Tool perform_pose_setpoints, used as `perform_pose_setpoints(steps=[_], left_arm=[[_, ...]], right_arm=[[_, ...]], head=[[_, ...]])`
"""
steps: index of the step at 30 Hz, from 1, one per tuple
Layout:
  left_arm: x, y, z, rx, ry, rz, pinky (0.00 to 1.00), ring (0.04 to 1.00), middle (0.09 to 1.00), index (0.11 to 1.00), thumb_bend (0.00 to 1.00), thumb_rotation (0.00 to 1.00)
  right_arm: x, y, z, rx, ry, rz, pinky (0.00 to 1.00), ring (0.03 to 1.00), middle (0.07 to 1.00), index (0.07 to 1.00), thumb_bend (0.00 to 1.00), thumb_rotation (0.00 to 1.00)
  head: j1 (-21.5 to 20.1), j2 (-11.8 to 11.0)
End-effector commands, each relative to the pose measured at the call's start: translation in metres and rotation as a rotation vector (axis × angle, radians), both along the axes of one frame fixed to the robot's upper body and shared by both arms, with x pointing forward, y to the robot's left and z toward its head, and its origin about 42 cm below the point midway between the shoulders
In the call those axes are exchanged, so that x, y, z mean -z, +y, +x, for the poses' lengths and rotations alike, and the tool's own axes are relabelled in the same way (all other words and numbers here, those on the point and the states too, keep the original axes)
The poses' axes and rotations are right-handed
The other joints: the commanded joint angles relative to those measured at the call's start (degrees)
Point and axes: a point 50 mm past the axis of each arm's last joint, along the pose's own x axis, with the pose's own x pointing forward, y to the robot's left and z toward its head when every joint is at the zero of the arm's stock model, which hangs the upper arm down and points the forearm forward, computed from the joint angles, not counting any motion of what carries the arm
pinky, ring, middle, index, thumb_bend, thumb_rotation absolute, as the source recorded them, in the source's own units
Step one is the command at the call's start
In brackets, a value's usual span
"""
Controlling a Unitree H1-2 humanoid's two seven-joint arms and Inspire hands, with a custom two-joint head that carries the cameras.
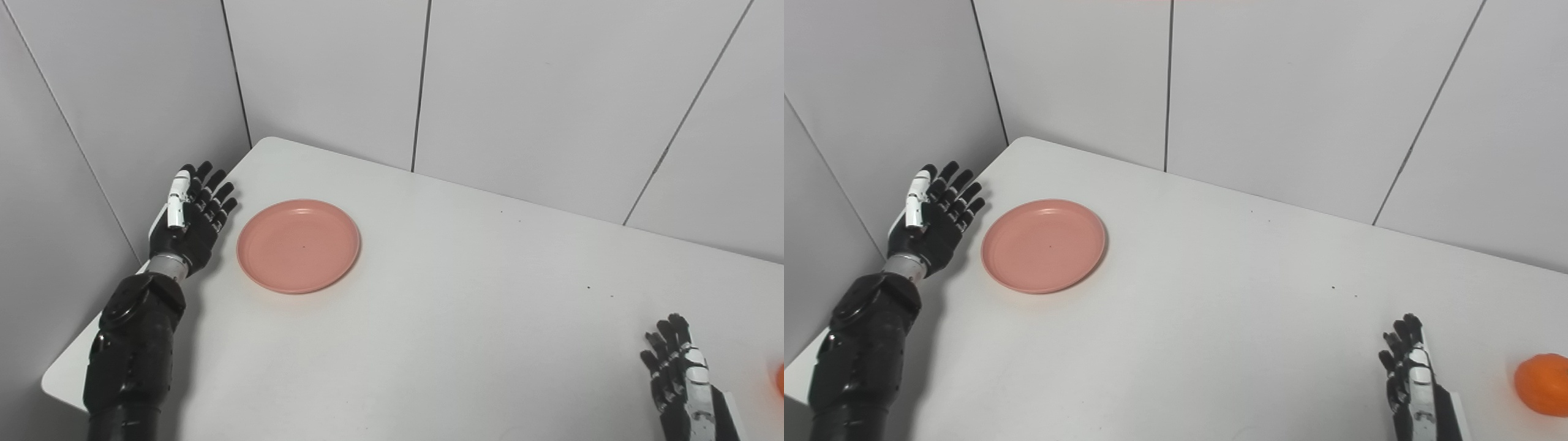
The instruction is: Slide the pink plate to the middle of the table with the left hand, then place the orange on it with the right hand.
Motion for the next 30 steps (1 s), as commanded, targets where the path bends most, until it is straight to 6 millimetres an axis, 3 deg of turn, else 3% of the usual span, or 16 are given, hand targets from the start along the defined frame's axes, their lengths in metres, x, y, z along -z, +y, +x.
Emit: perform_pose_setpoints(steps=[1,9,19,30], left_arm=[[-0.02,0.004,0.006,0.016,-0.067,0.024,1.0,0.992,0.992,0.991,0.28,1.0],[-0.008,0.003,0.009,0.013,-0.048,0.035,1.0,0.994,0.991,0.998,0.29,1.0],[0.009,-0.003,0.013,0.018,-0.014,0.059,0.99,0.955,0.951,0.942,0.36,1.0],[0.029,-0.015,0.014,0.008,0.019,0.093,0.94,0.924,0.924,0.923,0.35,1.0]], right_arm=[[-0.015,-0.003,0.003,0.004,-0.057,-0.002,1.0,1.0,1.0,1.0,0.28,1.0],[-0.016,-0.005,0.003,0.002,-0.058,-0.004,1.0,1.0,1.0,1.0,0.27,1.0],[-0.017,-0.005,0.003,0.004,-0.053,-0.012,1.0,1.0,1.0,1.0,0.28,1.0],[-0.017,-0.005,0.004,0.004,-0.053,-0.011,1.0,1.0,1.0,1.0,0.29,1.0]], head=[[0.0,0.1],[0.2,0.8],[0.2,0.8],[0.1,1.1]])
